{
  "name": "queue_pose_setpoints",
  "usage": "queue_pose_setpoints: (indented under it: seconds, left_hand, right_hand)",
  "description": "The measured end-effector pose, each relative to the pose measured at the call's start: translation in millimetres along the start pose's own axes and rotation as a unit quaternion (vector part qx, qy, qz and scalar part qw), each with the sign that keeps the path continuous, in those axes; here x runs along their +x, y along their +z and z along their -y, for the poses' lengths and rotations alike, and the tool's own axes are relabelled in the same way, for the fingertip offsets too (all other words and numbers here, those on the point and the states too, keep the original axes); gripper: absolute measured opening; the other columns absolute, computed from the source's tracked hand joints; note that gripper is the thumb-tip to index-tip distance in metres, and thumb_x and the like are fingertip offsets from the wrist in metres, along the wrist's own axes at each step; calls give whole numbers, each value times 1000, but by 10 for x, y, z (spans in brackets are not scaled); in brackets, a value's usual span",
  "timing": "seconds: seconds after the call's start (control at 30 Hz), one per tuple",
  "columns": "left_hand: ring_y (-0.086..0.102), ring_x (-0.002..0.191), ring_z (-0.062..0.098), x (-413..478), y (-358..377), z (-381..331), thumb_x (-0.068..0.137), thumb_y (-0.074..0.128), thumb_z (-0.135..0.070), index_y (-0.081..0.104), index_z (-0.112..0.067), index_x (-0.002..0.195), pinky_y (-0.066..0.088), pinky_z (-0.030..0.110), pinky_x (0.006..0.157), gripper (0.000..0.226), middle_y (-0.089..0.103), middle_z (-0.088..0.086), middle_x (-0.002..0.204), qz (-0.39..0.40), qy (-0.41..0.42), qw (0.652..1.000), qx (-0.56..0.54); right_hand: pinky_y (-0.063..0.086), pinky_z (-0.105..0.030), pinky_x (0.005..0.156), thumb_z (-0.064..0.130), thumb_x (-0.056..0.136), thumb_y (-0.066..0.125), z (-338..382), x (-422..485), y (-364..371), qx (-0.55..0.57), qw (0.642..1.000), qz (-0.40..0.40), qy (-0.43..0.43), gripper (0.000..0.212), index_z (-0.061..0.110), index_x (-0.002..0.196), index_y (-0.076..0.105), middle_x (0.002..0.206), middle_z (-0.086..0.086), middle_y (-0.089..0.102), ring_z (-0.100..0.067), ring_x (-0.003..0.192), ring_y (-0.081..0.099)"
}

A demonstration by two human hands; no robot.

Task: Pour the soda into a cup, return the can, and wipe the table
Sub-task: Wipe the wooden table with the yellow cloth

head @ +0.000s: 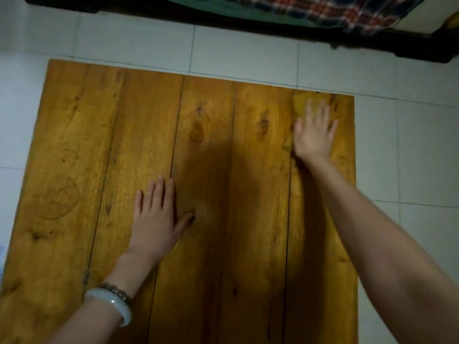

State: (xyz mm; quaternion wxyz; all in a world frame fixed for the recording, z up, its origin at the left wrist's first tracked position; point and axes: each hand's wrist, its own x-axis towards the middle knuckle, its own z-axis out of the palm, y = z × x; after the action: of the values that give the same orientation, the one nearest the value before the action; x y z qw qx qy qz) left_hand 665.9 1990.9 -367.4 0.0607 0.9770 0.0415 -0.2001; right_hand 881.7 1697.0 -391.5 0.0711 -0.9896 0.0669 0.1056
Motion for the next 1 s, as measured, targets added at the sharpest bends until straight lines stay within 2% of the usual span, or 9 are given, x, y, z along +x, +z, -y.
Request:
queue_pose_setpoints:
  seconds: [0.07,0.13,0.37,0.53,0.6,0.67,0.73,0.87,1.0]
  left_hand:
    - [0,144,26,7,-24,-12,89,25,-65,5,-12,150,-1,46,117,84,5,11,157,8,-2,1000,-5]
    - [5,144,25,24,-31,21,88,26,-63,8,-12,150,2,46,117,82,9,10,157,-1,0,1000,-8]
    - [23,141,23,-148,-9,404,94,29,-49,23,-6,146,11,43,116,68,27,11,152,-54,-37,997,-38]
    - [23,140,26,-405,-36,765,92,24,-30,26,-3,145,12,45,115,60,28,14,151,-95,-77,990,-68]
    - [25,139,28,-493,-46,865,91,26,-24,27,-1,144,14,47,113,57,31,16,149,-112,-88,988,-67]
    - [26,138,30,-570,-27,936,92,37,-16,28,0,143,17,49,113,54,32,18,148,-121,-87,986,-69]
    - [28,137,31,-665,14,996,90,47,-10,28,1,143,19,51,113,57,32,19,148,-115,-84,988,-62]
    - [31,136,31,-919,137,1161,91,29,-29,29,1,143,19,48,112,60,33,19,148,-78,-96,992,-29]
    - [31,136,31,-1193,309,1353,91,26,-37,28,1,142,17,46,112,64,34,19,147,-72,-99,992,-38]
  right_hand:
    - [-2,-50,116,37,100,20,25,162,-28,31,997,-13,75,56,20,150,2,157,-13,-1,-28,144,-5]
    - [-3,-50,116,36,101,19,280,276,-3,34,996,-16,75,55,19,150,4,157,-13,-1,-30,144,-5]
    - [-4,-45,115,42,100,15,1986,-195,347,-45,971,23,-235,54,22,150,3,157,-8,-3,-27,144,-5]
    - [-2,-46,117,40,100,19,2503,-1418,730,-88,870,90,-477,53,21,149,12,158,-9,3,-28,145,-1]
    - [7,-48,116,38,98,26,2306,-1897,828,-82,800,119,-582,51,18,145,30,155,-11,18,-29,144,12]
    - [16,-48,115,34,96,35,2009,-2015,844,-85,764,126,-627,48,16,140,41,150,-13,32,-29,140,26]
    - [13,-48,116,33,94,32,1779,-1753,765,-141,778,71,-608,53,15,144,33,152,-13,28,-28,142,21]
    - [-4,-43,115,38,97,19,1526,-945,351,-88,942,2,-323,58,13,149,13,155,-16,15,-28,144,6]
    - [-4,-40,114,31,101,26,1785,-1048,371,-45,958,31,-283,55,14,150,8,156,-18,4,-31,144,1]
